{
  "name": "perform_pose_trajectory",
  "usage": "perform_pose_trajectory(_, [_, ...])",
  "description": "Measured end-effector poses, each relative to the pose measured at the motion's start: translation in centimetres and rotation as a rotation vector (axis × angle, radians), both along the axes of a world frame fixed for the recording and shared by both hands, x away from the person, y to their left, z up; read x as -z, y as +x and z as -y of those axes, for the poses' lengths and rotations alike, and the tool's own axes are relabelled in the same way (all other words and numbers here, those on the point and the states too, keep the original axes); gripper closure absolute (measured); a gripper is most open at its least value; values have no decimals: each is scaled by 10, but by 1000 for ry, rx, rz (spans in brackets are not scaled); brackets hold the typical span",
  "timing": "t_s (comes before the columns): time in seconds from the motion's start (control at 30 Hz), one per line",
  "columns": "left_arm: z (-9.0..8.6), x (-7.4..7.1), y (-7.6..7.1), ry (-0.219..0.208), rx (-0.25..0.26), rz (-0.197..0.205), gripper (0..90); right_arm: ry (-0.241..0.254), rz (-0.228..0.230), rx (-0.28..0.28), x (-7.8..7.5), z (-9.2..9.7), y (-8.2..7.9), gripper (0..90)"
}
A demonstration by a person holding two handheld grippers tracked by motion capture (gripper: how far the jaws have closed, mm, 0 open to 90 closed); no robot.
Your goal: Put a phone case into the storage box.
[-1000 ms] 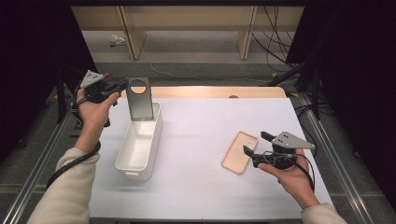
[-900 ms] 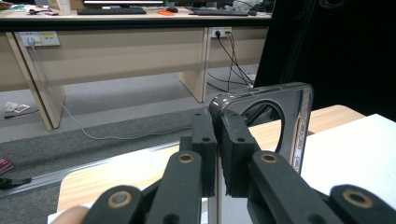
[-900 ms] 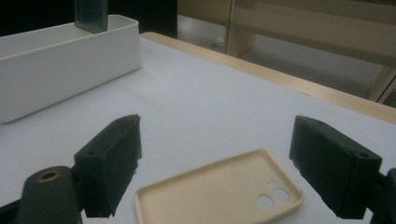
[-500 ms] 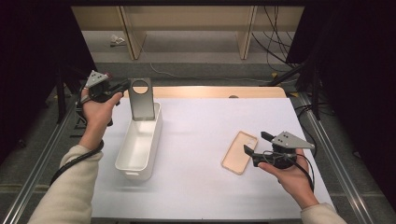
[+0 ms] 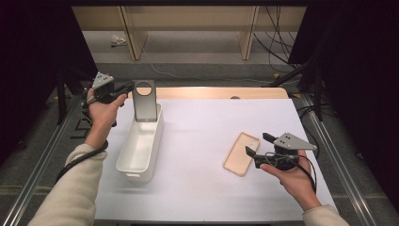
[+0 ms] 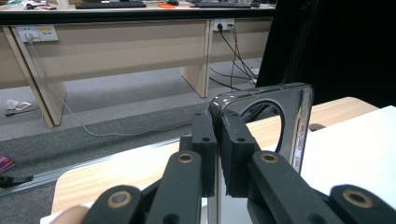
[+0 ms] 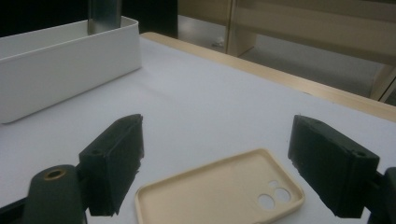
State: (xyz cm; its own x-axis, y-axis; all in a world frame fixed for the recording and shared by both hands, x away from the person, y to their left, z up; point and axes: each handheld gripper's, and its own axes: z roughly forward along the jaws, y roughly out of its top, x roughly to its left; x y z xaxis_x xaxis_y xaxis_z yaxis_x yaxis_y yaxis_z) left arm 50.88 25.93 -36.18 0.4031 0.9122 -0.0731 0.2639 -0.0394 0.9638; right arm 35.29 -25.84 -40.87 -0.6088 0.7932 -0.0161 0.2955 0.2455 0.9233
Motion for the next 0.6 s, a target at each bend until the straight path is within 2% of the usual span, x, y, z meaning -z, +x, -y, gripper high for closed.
perform_pose_trajectory(0.6, [2, 18, 15, 3, -13, -45, 846, -7, 0, -7, 1, 0, 1, 197])
